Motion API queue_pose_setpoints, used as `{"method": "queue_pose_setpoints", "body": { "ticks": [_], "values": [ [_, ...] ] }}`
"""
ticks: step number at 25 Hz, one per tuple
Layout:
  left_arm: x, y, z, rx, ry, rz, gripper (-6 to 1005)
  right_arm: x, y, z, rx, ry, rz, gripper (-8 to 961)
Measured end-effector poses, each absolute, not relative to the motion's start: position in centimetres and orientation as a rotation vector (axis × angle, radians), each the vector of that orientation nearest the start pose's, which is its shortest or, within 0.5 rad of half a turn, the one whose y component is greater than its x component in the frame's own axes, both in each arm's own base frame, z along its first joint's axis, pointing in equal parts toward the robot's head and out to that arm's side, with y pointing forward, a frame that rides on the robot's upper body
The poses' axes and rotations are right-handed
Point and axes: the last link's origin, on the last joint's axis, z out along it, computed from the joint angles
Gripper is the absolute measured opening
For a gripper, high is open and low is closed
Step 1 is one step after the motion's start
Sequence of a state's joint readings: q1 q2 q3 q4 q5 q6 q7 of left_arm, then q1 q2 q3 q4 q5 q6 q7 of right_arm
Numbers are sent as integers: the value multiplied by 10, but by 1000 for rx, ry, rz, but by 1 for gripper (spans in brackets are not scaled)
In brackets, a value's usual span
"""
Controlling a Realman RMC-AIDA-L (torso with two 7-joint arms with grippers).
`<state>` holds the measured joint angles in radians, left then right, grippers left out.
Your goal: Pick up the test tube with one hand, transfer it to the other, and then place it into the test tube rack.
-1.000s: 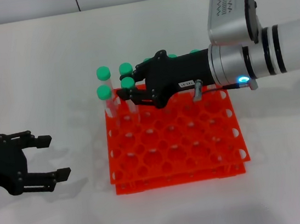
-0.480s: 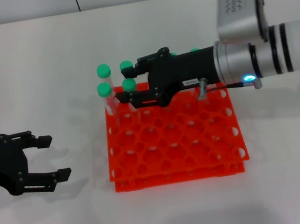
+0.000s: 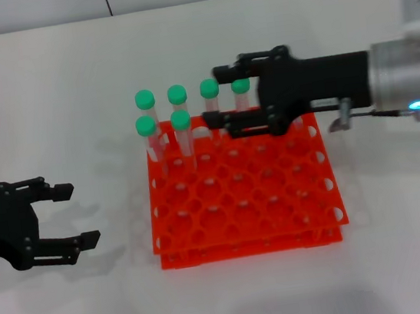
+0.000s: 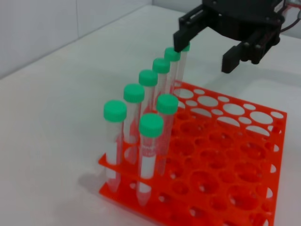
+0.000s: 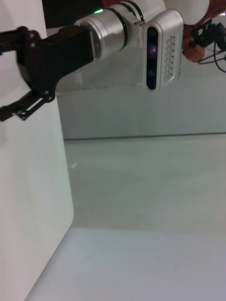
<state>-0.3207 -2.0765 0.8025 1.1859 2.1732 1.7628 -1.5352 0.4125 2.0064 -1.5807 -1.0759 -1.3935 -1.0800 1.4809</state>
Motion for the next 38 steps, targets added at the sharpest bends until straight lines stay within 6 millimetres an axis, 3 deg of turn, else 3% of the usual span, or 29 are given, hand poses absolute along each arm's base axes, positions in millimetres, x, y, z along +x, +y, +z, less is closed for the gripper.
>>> {"method": "queue_pose_setpoints", "body": {
  "ticks": [1,11,19,38],
  "values": [
    [-280,284,59,-2846,-492,-233,880,163,343,-16,-2735,212,702,682],
    [-272,288,62,-2832,-460,-279,880,185,341,14,-2773,269,561,670],
    [-267,290,64,-2826,-438,-321,880,187,337,16,-2823,187,413,668],
    [-259,294,65,-2825,-379,-361,880,188,333,15,-2845,189,409,666]
  ]
}}
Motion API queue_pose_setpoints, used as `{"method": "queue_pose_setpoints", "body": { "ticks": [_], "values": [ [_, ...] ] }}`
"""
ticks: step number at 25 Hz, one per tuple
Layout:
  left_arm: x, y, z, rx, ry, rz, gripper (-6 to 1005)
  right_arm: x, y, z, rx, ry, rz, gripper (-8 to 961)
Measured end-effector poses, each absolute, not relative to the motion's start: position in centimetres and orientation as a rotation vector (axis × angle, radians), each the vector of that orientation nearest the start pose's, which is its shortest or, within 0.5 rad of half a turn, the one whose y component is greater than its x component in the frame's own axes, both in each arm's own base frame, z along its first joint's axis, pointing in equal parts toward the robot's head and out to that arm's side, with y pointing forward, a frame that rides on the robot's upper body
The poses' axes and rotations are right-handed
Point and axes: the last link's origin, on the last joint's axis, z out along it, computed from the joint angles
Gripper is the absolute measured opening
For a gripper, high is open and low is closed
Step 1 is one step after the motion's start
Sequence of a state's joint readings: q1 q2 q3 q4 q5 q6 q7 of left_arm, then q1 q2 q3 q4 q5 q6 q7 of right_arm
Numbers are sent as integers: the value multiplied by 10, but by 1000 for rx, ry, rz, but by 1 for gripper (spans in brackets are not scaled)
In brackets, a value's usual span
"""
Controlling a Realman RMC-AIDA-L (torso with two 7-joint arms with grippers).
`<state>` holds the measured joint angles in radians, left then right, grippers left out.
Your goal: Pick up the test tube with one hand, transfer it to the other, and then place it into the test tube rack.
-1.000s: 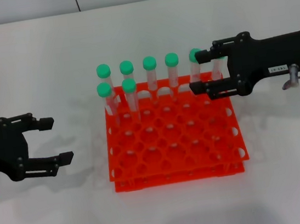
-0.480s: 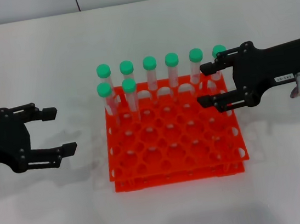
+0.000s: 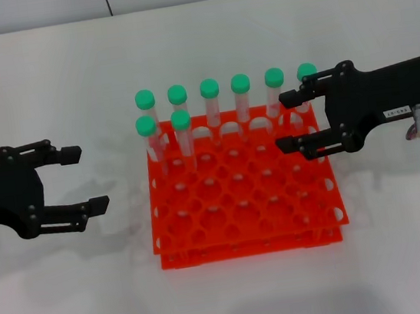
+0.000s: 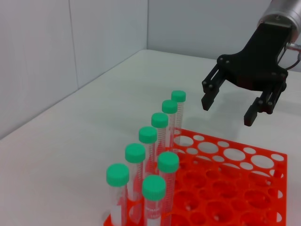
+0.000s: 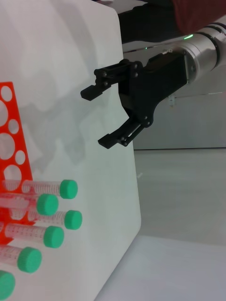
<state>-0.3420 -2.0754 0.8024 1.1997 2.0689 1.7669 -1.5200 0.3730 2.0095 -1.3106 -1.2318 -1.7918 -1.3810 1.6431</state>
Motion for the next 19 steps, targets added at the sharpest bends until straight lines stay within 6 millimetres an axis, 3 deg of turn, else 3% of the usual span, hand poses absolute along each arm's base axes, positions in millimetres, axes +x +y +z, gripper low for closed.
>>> {"method": "queue_pose_setpoints", "body": {
  "ticks": [19],
  "values": [
    [-259,294,64,-2826,-380,-364,880,189,332,15,-2846,201,414,666]
  ]
}}
